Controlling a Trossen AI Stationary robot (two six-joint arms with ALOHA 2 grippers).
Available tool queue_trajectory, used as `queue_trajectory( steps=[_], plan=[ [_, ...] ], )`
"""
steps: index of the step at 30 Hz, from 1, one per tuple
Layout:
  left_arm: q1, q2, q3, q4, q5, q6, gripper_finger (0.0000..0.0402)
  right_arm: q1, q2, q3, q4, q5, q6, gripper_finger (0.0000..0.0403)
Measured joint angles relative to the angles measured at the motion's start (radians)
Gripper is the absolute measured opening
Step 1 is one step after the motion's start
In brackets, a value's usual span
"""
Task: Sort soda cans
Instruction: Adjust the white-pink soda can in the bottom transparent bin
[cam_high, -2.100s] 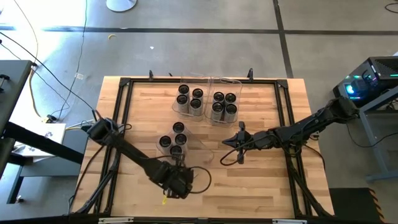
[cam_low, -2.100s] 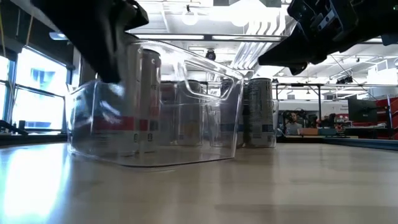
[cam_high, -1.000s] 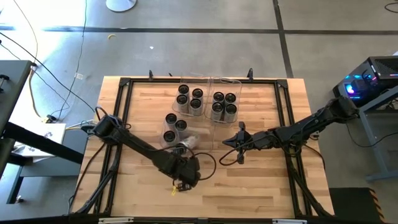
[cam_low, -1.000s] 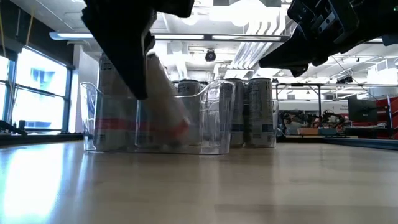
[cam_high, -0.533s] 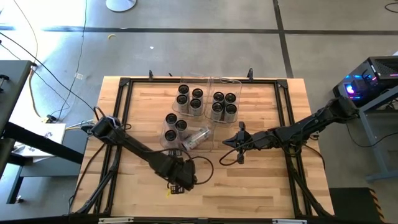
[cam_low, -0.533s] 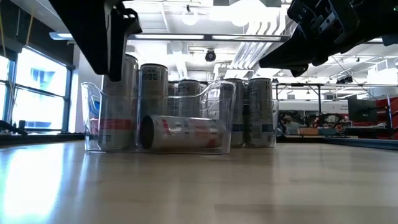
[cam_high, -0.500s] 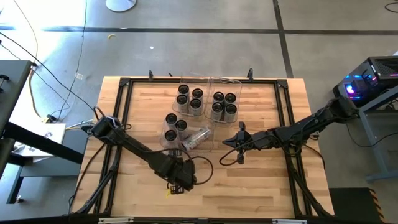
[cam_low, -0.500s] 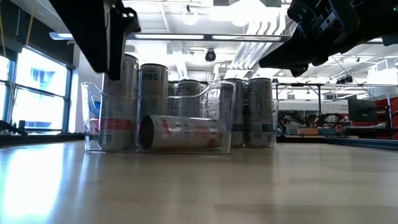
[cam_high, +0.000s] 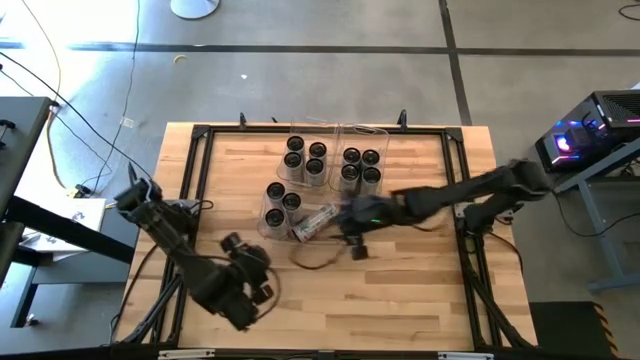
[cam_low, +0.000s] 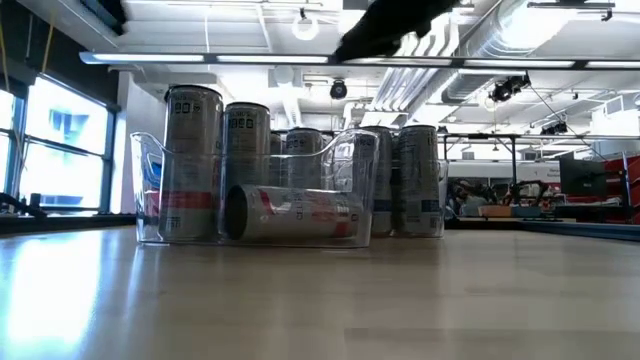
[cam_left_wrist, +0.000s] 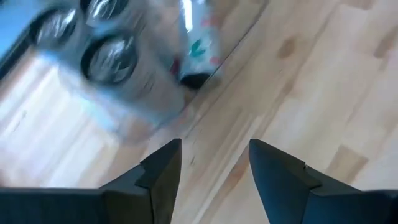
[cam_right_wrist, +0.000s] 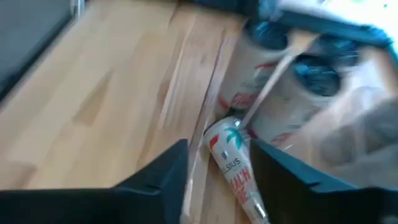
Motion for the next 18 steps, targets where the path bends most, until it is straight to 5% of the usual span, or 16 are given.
queue_trajectory(
  steps=[10,18],
  plan=[
    [-0.12,-0.221,-0.375,0.087,0.026,-0.35,0.014,-0.158,0.475,0.542,-0.473,-0.196,-0.223,0.0275],
    [-0.17,-0.273,-0.447,0.112,-0.028,-0.39,0.0133,-0.211,0.615,0.638,-0.596,-0.194,-0.287,0.0281]
  ],
)
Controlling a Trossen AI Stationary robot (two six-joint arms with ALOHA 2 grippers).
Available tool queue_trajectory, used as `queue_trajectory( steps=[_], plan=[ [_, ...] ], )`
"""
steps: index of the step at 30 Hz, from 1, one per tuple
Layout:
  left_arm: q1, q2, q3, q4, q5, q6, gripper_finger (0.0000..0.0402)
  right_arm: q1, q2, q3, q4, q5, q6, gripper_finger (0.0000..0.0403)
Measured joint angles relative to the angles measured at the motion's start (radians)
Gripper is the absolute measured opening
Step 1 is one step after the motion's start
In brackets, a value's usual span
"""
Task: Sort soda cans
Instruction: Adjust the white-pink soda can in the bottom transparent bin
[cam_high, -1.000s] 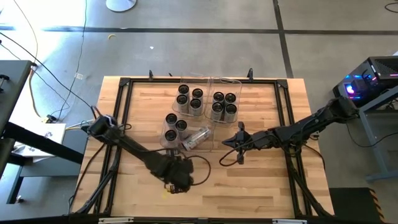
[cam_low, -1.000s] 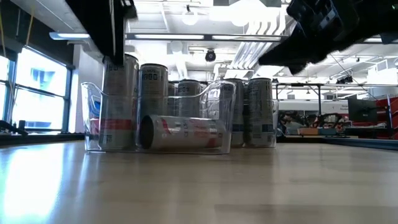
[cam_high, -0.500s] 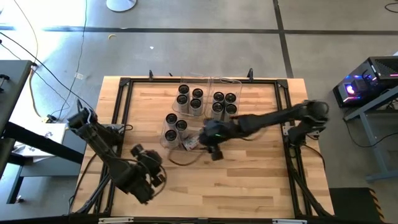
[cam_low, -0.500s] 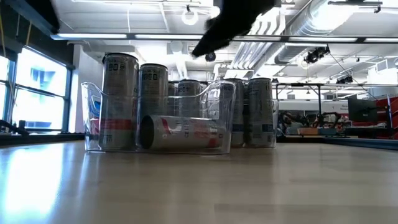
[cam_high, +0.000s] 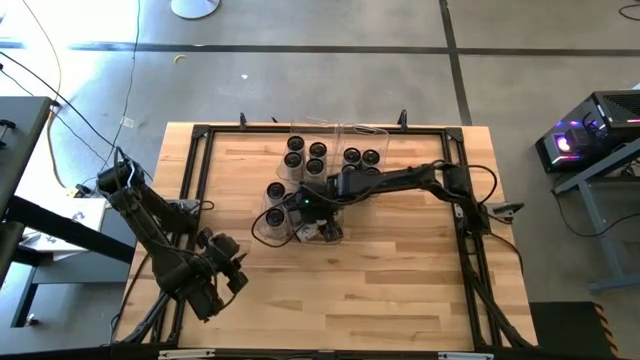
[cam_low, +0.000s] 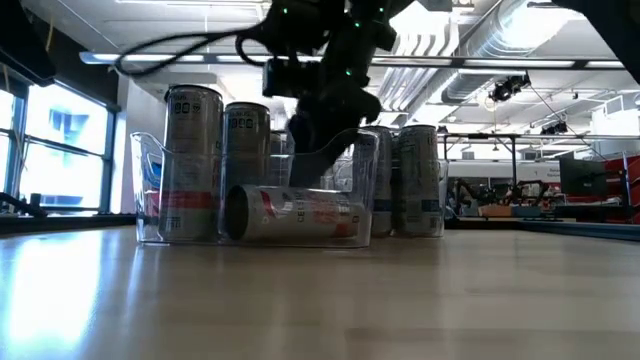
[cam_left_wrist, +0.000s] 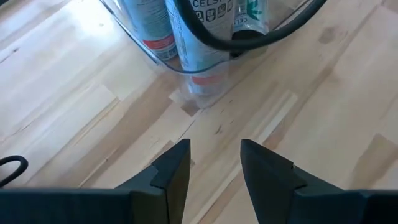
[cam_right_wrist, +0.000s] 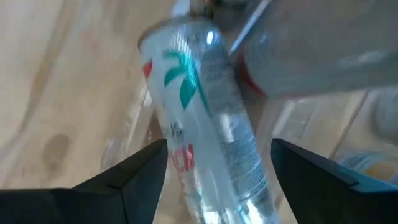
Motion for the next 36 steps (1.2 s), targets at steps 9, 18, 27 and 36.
queue_trajectory(
  steps=[9,18,27,36],
  plan=[
    [-0.002,0.0,-0.006,-0.001,-0.022,0.019,0.0133,-0.011,-0.005,-0.08,0.056,0.018,-0.086,0.0281],
    [0.001,0.0,-0.006,0.001,-0.043,0.038,0.0133,-0.012,0.003,-0.09,0.081,-0.008,-0.124,0.0281],
    [0.001,0.0,-0.006,0.011,-0.044,0.019,0.0133,-0.017,0.038,-0.089,0.085,-0.017,-0.104,0.0274],
    [0.001,0.0,-0.005,0.032,-0.043,0.019,0.0133,-0.016,0.038,-0.069,0.057,0.002,-0.06,0.0234]
  ],
)
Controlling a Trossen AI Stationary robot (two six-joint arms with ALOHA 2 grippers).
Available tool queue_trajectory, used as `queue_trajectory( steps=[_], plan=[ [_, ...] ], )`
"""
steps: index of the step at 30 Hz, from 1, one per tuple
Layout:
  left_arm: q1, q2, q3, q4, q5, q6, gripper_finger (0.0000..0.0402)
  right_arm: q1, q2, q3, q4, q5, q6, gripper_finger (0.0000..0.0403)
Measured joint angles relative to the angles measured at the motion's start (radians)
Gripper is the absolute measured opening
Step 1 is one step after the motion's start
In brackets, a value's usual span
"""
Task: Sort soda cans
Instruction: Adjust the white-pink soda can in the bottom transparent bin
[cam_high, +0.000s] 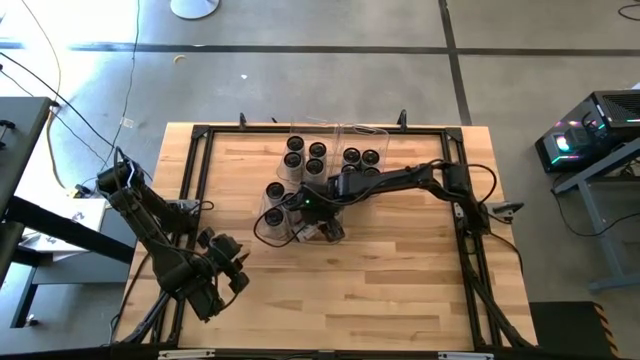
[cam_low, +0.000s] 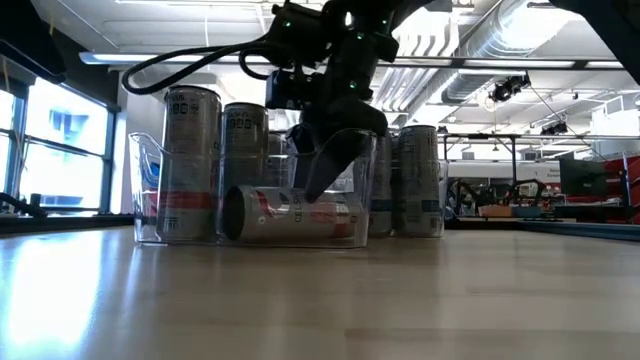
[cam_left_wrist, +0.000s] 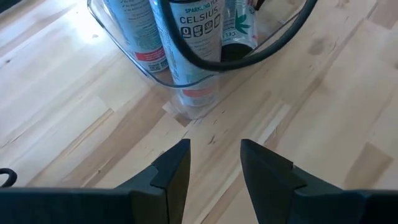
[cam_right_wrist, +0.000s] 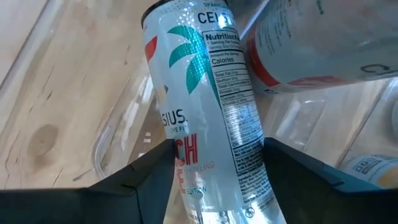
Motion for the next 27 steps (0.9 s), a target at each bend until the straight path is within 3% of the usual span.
queue_trajectory(
  steps=[7,15,27],
  plan=[
    [0.0,0.0,0.0,0.014,0.002,0.0,0.0133,0.001,0.004,0.057,-0.057,0.014,0.049,0.0233],
    [0.0,0.0,0.0,0.02,0.002,0.0,0.0133,0.002,0.009,0.084,-0.098,0.013,0.013,0.0274],
    [0.0,0.0,0.0,0.02,0.002,0.0,0.0133,0.009,0.009,0.23,-0.179,0.009,0.174,0.0277]
  ],
)
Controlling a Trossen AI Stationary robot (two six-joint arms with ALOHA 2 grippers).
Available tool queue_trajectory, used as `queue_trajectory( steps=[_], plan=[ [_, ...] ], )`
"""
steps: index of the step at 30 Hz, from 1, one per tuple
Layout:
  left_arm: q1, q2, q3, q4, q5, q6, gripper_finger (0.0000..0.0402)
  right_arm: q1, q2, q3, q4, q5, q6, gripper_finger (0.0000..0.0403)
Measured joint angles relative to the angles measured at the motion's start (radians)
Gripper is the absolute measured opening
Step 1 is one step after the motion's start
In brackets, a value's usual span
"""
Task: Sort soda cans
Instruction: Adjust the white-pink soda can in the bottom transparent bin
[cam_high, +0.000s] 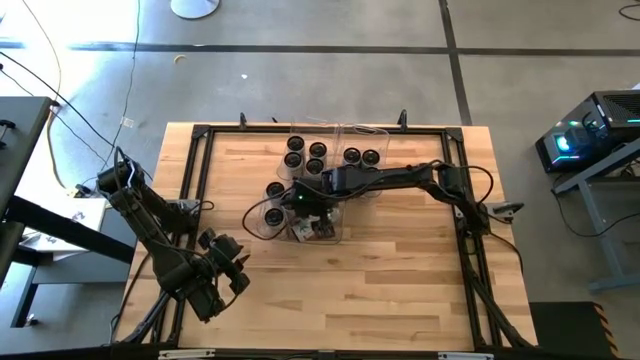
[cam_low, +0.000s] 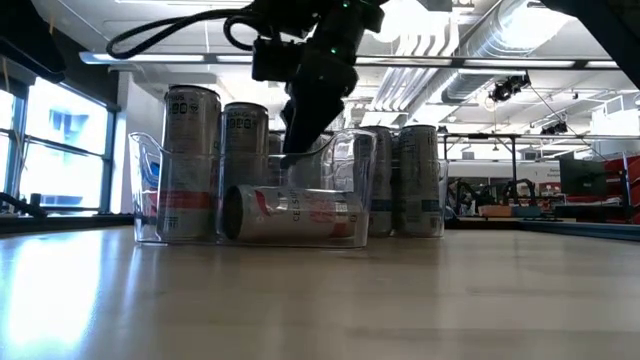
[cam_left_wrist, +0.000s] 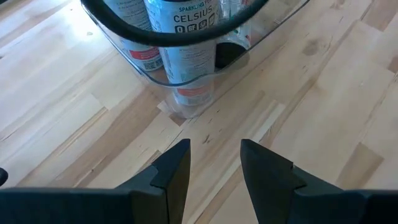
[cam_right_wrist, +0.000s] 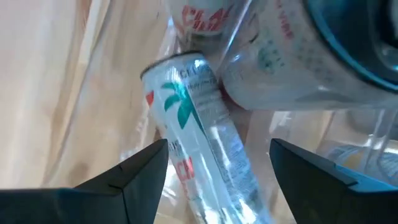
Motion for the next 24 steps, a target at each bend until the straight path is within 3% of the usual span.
queue_trajectory(
  steps=[5,24],
  plan=[
    [0.0,0.0,0.0,0.0,0.0,0.0,0.0133,-0.003,0.027,-0.039,0.024,-0.01,0.077,0.0277],
    [0.0,0.0,0.0,-0.001,0.0,0.018,0.0133,-0.003,0.096,-0.007,0.019,-0.016,-0.032,0.0277]
  ],
)
